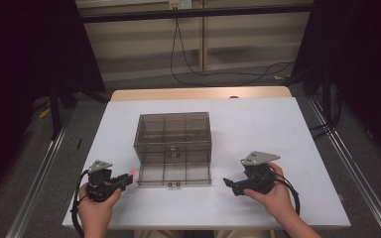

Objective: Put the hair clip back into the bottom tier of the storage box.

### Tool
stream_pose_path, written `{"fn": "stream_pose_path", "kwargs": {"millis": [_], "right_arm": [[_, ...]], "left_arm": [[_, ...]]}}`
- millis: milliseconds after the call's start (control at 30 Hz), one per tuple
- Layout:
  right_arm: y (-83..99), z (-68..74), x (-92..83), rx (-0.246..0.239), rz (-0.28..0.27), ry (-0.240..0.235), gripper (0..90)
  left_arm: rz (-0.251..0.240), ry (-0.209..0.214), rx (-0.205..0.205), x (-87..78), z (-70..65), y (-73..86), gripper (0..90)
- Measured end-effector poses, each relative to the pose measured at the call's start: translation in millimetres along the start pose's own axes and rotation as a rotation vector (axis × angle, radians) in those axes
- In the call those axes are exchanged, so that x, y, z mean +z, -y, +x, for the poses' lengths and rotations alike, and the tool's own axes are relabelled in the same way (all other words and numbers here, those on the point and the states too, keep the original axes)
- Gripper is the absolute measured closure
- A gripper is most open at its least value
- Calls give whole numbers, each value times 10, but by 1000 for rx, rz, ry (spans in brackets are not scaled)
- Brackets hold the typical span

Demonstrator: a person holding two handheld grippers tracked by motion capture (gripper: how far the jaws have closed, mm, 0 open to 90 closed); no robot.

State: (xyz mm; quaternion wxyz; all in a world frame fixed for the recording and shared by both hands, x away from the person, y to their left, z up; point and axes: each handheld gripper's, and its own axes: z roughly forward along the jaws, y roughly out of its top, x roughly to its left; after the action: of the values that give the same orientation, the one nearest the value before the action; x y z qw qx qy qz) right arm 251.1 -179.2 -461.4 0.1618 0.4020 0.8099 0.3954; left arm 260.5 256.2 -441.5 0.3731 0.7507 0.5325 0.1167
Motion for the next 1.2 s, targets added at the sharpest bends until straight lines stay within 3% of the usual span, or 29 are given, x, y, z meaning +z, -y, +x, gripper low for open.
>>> {"fn": "stream_pose_path", "kwargs": {"millis": [467, 1200], "right_arm": [[42, 17, -13, -7, 10, -7, 101], [90, 19, -52, 0, 18, 0, 96]], "left_arm": [[-18, 16, -15, 7, -12, -64, 761], [-22, 31, 10, 68, -82, -154, 761]]}}
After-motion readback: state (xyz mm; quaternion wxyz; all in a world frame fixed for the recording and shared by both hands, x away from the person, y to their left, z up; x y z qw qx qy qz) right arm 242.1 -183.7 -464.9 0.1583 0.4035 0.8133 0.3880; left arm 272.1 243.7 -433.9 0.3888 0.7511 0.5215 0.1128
